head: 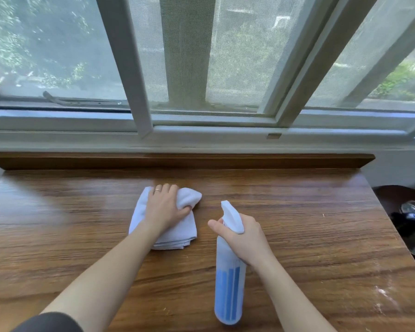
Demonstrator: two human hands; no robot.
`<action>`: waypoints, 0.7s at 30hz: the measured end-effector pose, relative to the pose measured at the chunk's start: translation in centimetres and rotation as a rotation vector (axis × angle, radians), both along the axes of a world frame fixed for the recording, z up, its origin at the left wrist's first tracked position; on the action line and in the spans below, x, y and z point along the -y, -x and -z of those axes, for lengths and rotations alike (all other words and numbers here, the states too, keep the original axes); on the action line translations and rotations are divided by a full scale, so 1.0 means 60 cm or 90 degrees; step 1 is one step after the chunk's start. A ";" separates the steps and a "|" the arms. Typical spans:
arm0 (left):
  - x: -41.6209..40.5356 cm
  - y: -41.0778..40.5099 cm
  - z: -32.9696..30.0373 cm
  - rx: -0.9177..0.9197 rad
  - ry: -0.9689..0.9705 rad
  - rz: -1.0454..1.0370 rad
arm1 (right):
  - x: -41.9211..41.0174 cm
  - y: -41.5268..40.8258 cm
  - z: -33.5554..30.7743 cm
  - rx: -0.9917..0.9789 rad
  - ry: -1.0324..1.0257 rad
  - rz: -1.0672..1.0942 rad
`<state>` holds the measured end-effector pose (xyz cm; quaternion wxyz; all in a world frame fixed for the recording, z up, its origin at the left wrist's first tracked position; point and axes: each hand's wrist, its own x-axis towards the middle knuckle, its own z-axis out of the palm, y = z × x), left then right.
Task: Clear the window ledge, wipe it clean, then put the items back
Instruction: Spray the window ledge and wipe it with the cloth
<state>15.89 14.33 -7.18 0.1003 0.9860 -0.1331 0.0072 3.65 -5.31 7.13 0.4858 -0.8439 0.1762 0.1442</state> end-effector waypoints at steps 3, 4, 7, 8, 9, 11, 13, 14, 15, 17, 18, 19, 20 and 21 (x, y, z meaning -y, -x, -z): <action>-0.003 0.050 0.003 0.018 0.002 0.002 | -0.005 0.003 -0.004 0.007 0.001 -0.008; -0.003 0.064 0.004 0.019 -0.001 0.000 | -0.006 0.004 -0.006 0.009 0.004 -0.012; -0.006 0.108 0.010 0.021 -0.002 -0.004 | -0.008 0.009 -0.006 0.010 -0.002 -0.022; -0.006 0.122 0.011 0.023 0.006 -0.005 | -0.009 0.012 -0.005 0.009 -0.005 -0.026; -0.006 0.134 0.013 0.030 0.013 -0.006 | -0.009 0.013 -0.005 0.008 -0.007 -0.030; -0.004 0.148 0.016 0.047 0.028 -0.008 | -0.010 0.015 -0.001 0.005 -0.007 -0.031; -0.004 0.149 0.016 0.060 0.041 -0.011 | -0.013 0.017 0.001 0.004 -0.010 -0.034; -0.003 0.145 0.015 0.063 0.043 -0.009 | -0.014 0.017 0.002 0.005 -0.014 -0.038; -0.003 0.139 0.014 0.065 0.045 -0.003 | -0.014 0.017 0.002 0.007 -0.016 -0.041; -0.002 0.128 0.014 0.066 0.045 0.012 | -0.013 0.014 0.002 0.007 -0.015 -0.043; -0.002 0.121 0.014 0.066 0.041 0.019 | -0.013 0.011 0.002 0.005 -0.014 -0.041; -0.001 0.114 0.014 0.069 0.036 0.025 | -0.012 0.008 0.002 0.003 -0.013 -0.039; -0.001 0.105 0.014 0.072 0.031 0.027 | -0.011 0.006 0.003 0.003 -0.012 -0.039; 0.001 0.095 0.014 0.076 0.027 0.026 | -0.011 0.003 0.003 0.003 -0.008 -0.041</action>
